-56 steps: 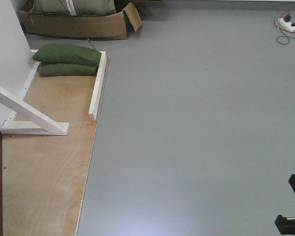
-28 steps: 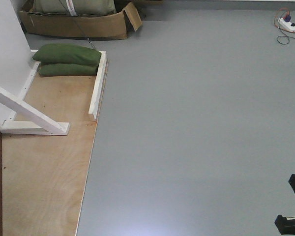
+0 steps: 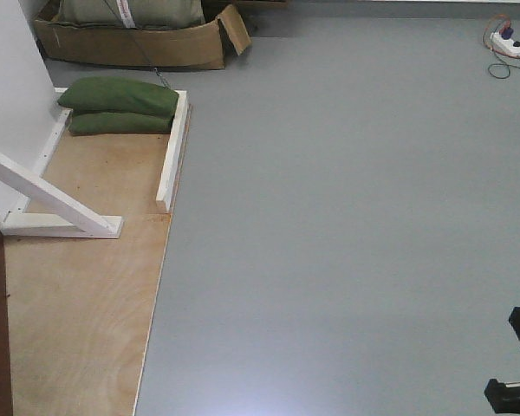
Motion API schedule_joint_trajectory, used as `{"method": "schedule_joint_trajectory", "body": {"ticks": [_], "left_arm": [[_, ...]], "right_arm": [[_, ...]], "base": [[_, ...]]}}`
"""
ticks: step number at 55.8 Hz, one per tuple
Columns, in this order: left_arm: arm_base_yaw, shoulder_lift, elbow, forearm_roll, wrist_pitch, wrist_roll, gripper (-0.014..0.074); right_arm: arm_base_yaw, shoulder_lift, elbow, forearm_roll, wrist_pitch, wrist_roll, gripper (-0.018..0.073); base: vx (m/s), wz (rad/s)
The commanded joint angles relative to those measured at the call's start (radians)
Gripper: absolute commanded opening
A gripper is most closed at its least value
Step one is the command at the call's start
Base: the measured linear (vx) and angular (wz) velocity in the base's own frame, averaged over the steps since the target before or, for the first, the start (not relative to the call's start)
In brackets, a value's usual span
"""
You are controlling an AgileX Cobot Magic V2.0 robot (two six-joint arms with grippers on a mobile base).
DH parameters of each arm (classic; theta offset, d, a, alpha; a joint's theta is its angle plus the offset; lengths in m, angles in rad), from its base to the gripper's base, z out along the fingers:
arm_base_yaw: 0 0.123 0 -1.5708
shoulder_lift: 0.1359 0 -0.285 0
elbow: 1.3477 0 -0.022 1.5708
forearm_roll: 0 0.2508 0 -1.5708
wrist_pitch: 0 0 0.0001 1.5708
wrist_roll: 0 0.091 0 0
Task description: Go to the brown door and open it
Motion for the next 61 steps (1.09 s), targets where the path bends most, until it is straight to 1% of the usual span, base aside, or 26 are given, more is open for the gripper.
{"method": "schedule_joint_trajectory", "body": {"ticks": [1,5,18,29,40,48,52,61], "left_arm": [[-0.003,-0.049,-0.029,-0.048,-0.065,-0.001,0.0136],[-0.003,-0.058,-0.029,-0.097,-0.065,0.000,0.0136],[-0.004,-0.071,-0.029,-0.325,-0.057,0.008,0.0136],[-0.009,-0.109,-0.028,-0.470,-0.060,0.008,0.0136],[-0.072,-0.153,-0.028,-0.586,-0.052,0.008,0.0136],[-0.105,-0.183,-0.028,-0.641,-0.038,0.008,0.0136],[-0.122,-0.199,-0.028,-0.671,-0.018,0.008,0.0136],[-0.171,-0.227,-0.028,-0.769,0.051,0.008,0.0136]], "right_arm": [[0.002,-0.006,0.004,-0.006,-0.076,-0.009,0.0000],[0.002,-0.006,0.004,-0.006,-0.076,-0.009,0.0000],[0.002,-0.006,0.004,-0.006,-0.076,-0.009,0.0000],[0.002,-0.006,0.004,-0.006,-0.076,-0.009,0.0000],[0.002,-0.006,0.004,-0.006,-0.076,-0.009,0.0000],[0.002,-0.006,0.004,-0.006,-0.076,-0.009,0.0000],[0.002,-0.006,0.004,-0.006,-0.076,-0.009,0.0000],[0.002,-0.006,0.004,-0.006,-0.076,-0.009,0.0000]], "base": [[0.00,0.00],[0.00,0.00],[0.00,0.00],[0.00,0.00],[0.00,0.00],[0.00,0.00],[0.00,0.00],[0.00,0.00]]}}
